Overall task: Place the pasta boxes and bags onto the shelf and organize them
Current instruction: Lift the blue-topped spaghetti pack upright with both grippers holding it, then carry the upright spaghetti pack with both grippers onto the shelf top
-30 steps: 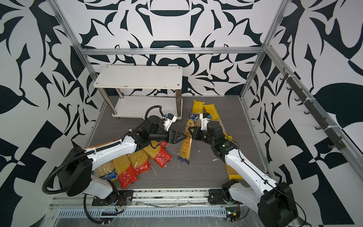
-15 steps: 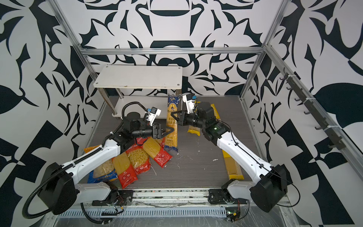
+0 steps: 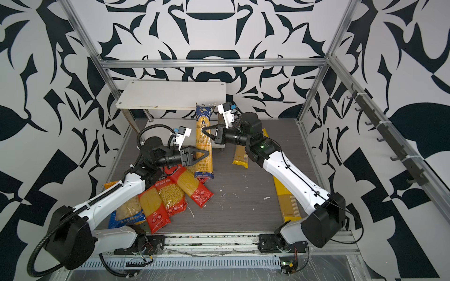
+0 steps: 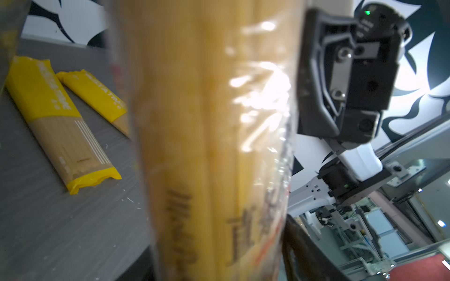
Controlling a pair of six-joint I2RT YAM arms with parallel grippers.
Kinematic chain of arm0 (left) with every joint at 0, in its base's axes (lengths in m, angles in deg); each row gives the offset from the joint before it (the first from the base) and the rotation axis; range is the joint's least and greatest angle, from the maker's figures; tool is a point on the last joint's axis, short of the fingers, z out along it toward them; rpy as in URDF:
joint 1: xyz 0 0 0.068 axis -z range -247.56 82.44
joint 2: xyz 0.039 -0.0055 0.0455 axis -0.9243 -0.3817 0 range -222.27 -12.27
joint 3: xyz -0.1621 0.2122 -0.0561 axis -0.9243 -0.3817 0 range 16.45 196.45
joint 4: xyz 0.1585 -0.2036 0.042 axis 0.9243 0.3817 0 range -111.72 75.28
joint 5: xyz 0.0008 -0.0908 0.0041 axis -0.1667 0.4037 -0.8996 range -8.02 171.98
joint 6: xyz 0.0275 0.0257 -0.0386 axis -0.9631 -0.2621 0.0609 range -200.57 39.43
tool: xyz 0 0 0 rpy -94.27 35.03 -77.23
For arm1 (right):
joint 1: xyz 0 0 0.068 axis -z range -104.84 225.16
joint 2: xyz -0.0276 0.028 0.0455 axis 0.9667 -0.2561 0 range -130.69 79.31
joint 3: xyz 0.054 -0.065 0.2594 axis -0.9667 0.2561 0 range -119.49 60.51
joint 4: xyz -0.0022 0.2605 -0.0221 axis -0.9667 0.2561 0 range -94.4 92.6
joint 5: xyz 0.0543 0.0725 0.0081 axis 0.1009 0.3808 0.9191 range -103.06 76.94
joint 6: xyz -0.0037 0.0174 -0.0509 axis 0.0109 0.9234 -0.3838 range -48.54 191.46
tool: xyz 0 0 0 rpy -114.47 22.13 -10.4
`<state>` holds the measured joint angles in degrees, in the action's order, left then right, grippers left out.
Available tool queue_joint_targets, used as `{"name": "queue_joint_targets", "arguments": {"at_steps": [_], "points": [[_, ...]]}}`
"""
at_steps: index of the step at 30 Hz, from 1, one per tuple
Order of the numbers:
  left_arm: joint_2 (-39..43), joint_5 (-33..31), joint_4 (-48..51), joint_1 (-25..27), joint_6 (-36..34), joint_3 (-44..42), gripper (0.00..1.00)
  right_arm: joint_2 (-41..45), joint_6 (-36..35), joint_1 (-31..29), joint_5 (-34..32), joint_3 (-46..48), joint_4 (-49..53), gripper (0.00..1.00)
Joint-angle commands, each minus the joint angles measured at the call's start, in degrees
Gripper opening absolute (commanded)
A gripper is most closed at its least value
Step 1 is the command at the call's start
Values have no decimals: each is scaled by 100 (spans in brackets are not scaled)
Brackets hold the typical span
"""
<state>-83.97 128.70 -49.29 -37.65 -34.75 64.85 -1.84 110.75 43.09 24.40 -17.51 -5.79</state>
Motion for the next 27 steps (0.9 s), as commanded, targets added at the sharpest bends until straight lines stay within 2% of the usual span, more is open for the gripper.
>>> {"name": "queue_joint_targets", "arguments": {"at_steps": [1, 4, 12, 16, 20, 22, 27], "points": [[2, 130, -343, -7, 164, 120, 53, 135, 226, -27, 313, -511, -1043, 6], [50, 63, -144, -15, 98, 249, 39, 64, 281, -28, 348, -517, -1012, 14], [282, -119, 636, -124, -38, 788, 25, 80, -17, -19, 22, -409, -334, 41], [332, -54, 1062, -413, 128, 1080, 17, 201, -245, 41, -241, -190, 191, 55], [291, 140, 1490, -821, 367, 1530, 13, 314, -601, 79, -713, -100, 1008, 67], [192, 235, 1735, -1019, 501, 1838, 11, 237, -699, 66, -709, -150, 1350, 73], [-83, 380, 2174, -1437, 909, 2482, 12, 10, -189, -163, -429, -29, 797, 75]]}}
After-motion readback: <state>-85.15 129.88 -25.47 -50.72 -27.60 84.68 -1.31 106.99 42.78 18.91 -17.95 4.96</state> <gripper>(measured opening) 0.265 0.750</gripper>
